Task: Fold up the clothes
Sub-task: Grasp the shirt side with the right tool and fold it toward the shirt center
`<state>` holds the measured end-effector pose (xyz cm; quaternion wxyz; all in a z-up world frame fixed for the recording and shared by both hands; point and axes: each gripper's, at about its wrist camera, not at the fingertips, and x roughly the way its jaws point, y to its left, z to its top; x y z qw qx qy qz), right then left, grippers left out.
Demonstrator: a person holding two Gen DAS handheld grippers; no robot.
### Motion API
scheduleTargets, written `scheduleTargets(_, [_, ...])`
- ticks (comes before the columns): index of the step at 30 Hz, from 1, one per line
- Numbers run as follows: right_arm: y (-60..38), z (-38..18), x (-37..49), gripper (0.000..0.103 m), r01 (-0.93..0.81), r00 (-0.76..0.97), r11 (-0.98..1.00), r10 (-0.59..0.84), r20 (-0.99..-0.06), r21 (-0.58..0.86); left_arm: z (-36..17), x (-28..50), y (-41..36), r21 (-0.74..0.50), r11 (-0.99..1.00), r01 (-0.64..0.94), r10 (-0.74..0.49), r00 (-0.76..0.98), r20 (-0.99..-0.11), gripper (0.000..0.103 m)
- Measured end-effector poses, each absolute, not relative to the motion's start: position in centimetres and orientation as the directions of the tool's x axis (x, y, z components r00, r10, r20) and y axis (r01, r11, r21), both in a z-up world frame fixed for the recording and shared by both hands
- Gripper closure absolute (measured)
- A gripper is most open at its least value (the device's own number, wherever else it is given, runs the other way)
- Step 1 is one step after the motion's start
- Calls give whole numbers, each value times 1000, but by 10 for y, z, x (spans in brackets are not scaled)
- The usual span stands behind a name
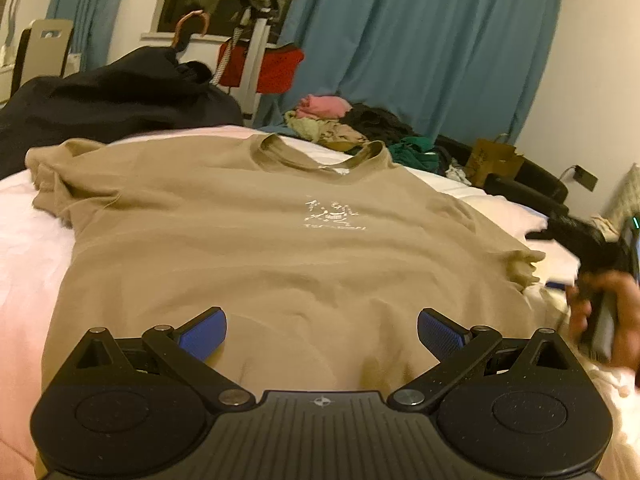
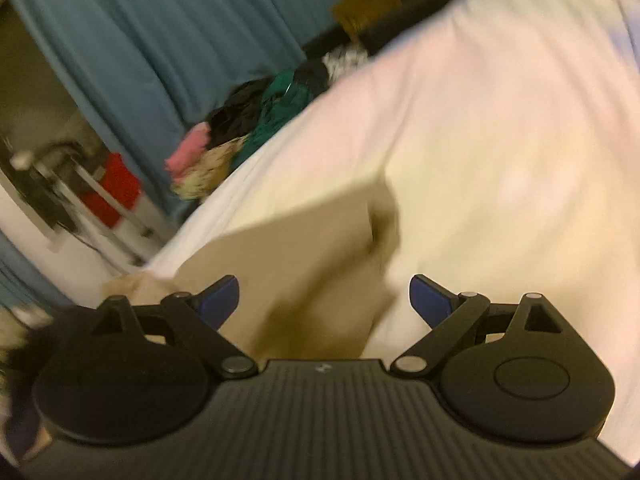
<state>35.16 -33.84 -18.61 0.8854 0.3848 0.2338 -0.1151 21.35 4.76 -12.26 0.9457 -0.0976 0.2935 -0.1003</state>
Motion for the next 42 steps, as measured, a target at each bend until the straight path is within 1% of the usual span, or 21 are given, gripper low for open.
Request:
scheduleTargets(3, [-334, -208, 354, 9, 339, 874, 615, 74, -481, 711, -123, 213, 49, -248, 961, 121, -241, 809, -537, 0])
scheduleTargets(5, [-329, -212, 360, 8, 334, 877, 628, 66, -475, 703, -124, 212, 48, -239, 964, 120, -234, 809, -540, 0])
scheduleTargets(6, [-327, -212, 363, 15, 332, 881, 649, 45, -470, 685, -125, 212, 47, -236, 964, 121, -234, 808, -541, 0])
scheduleTargets(7, [-325, -212, 367, 23, 330, 885, 668, 25, -464, 666, -126, 212, 47, -234, 964, 123, -234, 807, -542, 0])
scheduleTargets(9, [-325, -212, 371, 59, 376, 876, 675, -37, -480, 635, -127, 212, 46, -230, 965, 125, -234, 807, -543, 0])
scheduleTargets(10, [-327, -213, 371, 72, 394, 875, 665, -61, -480, 634, -128, 212, 45, -228, 966, 126, -233, 807, -543, 0])
scheduleTargets(11, [-329, -211, 370, 96, 401, 879, 661, -83, -469, 635, -128, 212, 45, -227, 966, 124, -231, 807, -544, 0])
scheduleTargets(15, [-337, -198, 356, 96, 385, 910, 642, -144, -389, 663, -127, 213, 48, -252, 960, 119, -242, 804, -543, 0])
scheduleTargets(19, [-348, -200, 354, 96, 343, 931, 585, -107, -350, 735, -126, 210, 48, -256, 959, 123, -247, 807, -536, 0])
scheduleTargets(22, [-354, -214, 362, 90, 324, 934, 505, -36, -356, 800, -127, 211, 50, -255, 959, 120, -245, 803, -543, 0])
scheduleTargets(23, [-355, -220, 367, 80, 328, 930, 479, -12, -368, 814, -127, 211, 50, -255, 959, 119, -244, 803, -543, 0])
scheduleTargets(24, [-355, -225, 370, 64, 332, 926, 467, 3, -377, 820, -127, 210, 51, -255, 960, 118, -243, 804, -543, 0])
scheduleTargets(25, [-353, -228, 372, 59, 324, 927, 471, 13, -374, 820, -127, 210, 51, -254, 960, 115, -241, 805, -543, 0])
scheduleTargets(26, [-349, -228, 374, 56, 310, 932, 496, 9, -362, 811, -127, 210, 50, -255, 960, 113, -239, 804, -545, 0])
scheduleTargets(32, [-342, -227, 397, 52, 270, 952, 567, -40, -302, 778, -129, 213, 46, -237, 965, 116, -231, 804, -548, 0])
scheduleTargets(34, [-340, -222, 409, 52, 268, 955, 596, -57, -292, 757, -130, 213, 47, -235, 965, 113, -227, 807, -545, 0])
scheduleTargets(36, [-336, -215, 423, 56, 289, 944, 660, -78, -320, 693, -130, 216, 48, -237, 966, 98, -216, 810, -545, 0])
scheduleTargets(37, [-333, -210, 428, 61, 307, 937, 690, -98, -336, 656, -130, 217, 50, -240, 966, 92, -212, 812, -544, 0])
scheduleTargets(39, [-326, -196, 437, 96, 352, 917, 743, -151, -369, 569, -126, 220, 51, -241, 967, 86, -206, 820, -534, 0])
scheduleTargets(40, [-320, -186, 437, 96, 362, 913, 765, -175, -369, 534, -124, 221, 52, -237, 968, 86, -202, 826, -527, 0])
scheduleTargets(42, [-305, -161, 429, 96, 363, 916, 800, -213, -340, 478, -119, 223, 52, -178, 981, 78, -161, 841, -517, 0])
